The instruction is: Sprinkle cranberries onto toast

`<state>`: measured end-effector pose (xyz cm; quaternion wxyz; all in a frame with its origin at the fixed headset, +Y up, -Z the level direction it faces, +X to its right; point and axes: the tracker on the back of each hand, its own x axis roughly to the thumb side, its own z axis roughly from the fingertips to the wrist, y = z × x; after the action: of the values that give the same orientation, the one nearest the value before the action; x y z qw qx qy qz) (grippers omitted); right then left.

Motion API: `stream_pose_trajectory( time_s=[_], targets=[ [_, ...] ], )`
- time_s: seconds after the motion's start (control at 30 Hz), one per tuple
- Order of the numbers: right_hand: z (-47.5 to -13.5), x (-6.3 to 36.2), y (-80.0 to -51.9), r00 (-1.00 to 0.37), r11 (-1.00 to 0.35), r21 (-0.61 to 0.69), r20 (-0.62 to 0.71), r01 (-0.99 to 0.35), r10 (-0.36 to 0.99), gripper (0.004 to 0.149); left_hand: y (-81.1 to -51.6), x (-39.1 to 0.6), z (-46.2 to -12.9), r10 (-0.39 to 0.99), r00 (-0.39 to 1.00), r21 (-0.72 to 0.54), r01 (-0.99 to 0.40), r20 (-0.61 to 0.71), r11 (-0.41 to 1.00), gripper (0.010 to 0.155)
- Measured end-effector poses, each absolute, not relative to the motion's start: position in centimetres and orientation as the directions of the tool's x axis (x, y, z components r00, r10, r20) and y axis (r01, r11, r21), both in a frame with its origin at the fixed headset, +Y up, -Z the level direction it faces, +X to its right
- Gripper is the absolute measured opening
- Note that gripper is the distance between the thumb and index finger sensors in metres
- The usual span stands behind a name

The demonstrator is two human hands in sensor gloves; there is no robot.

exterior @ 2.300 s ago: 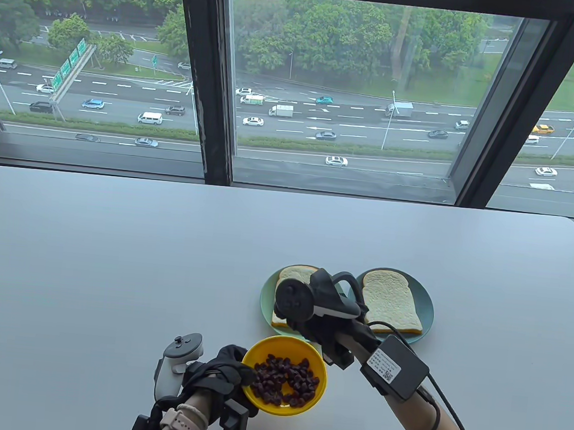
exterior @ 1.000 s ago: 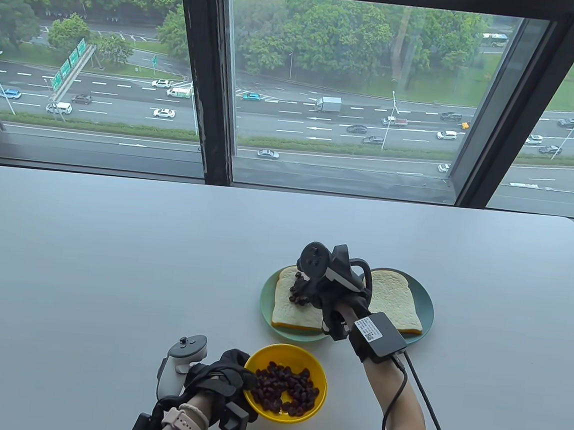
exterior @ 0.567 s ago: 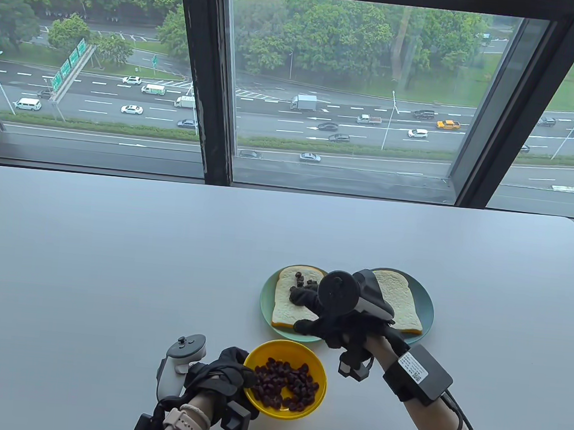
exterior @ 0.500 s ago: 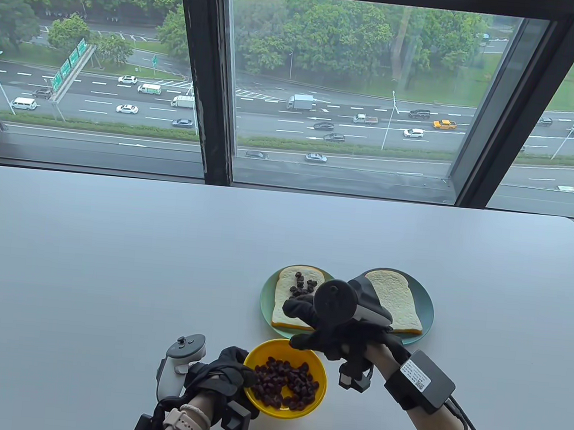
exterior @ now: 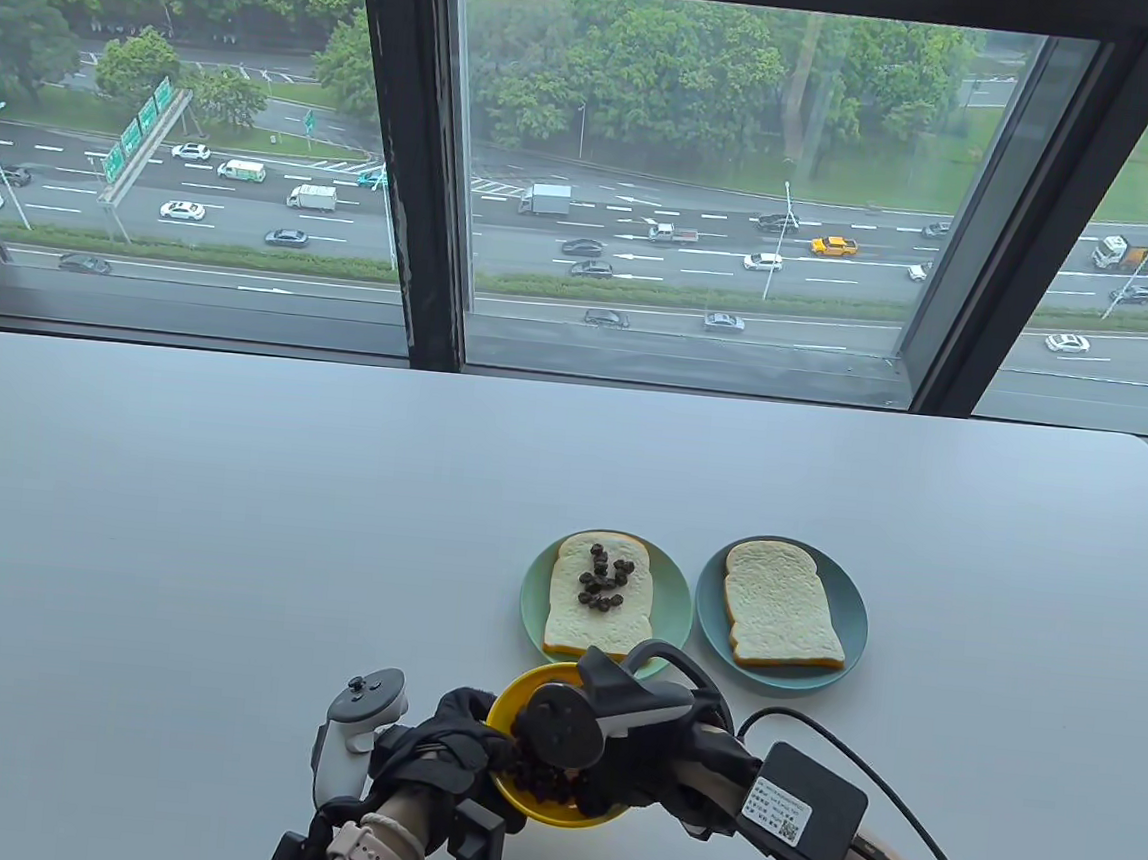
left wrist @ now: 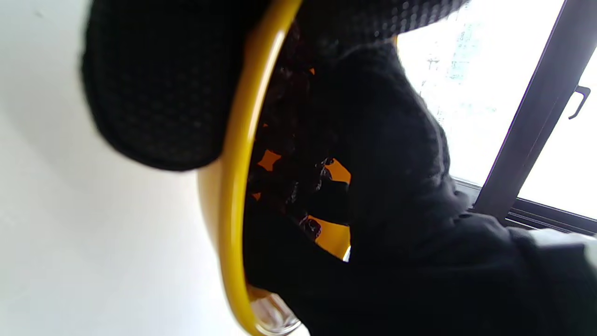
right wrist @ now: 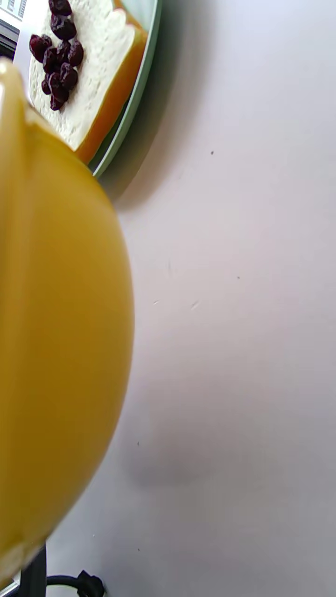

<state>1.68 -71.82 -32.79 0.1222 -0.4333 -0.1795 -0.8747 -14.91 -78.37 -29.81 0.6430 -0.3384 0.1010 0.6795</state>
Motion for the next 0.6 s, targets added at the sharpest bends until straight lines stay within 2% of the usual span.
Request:
stream_pose_trajectory(
  time_s=[0.07, 0.17, 0.23, 0.27, 0.4, 0.6],
  targets=[
    [-32.7, 1.1, -72.1, -0.587, -0.906, 0.153, 0.801, 0.394, -0.120, 0.082, -78.4, -15.0, -29.8, 0.803, 0.051, -0.293, -0.943, -0.594, -0.157, 0.061],
    [-32.5, 0.4, -72.1, -0.588, -0.951, -0.019, 0.782, 0.308, -0.206, 0.062, -78.7, -14.8, -29.6, 0.792, 0.015, -0.291, -0.934, -0.611, -0.206, 0.061],
    [-32.4, 0.1, -72.0, -0.568, -0.940, -0.032, 0.790, 0.339, -0.232, 0.050, -78.8, -14.9, -29.7, 0.792, 0.027, -0.291, -0.937, -0.610, -0.192, 0.061],
    [-32.2, 0.1, -71.8, -0.572, -0.950, -0.053, 0.788, 0.309, -0.230, 0.044, -78.8, -15.0, -29.7, 0.795, 0.041, -0.294, -0.940, -0.606, -0.175, 0.060],
    [-32.0, 0.7, -71.5, -0.578, -0.971, -0.108, 0.788, 0.213, -0.214, 0.042, -78.6, -15.3, -30.0, 0.804, 0.071, -0.303, -0.943, -0.591, -0.140, 0.060],
    [-32.3, 1.9, -69.9, -0.605, -0.993, -0.048, 0.790, 0.103, -0.101, 0.042, -79.0, -15.4, -30.0, 0.783, 0.079, -0.296, -0.945, -0.616, -0.138, 0.060]
  ],
)
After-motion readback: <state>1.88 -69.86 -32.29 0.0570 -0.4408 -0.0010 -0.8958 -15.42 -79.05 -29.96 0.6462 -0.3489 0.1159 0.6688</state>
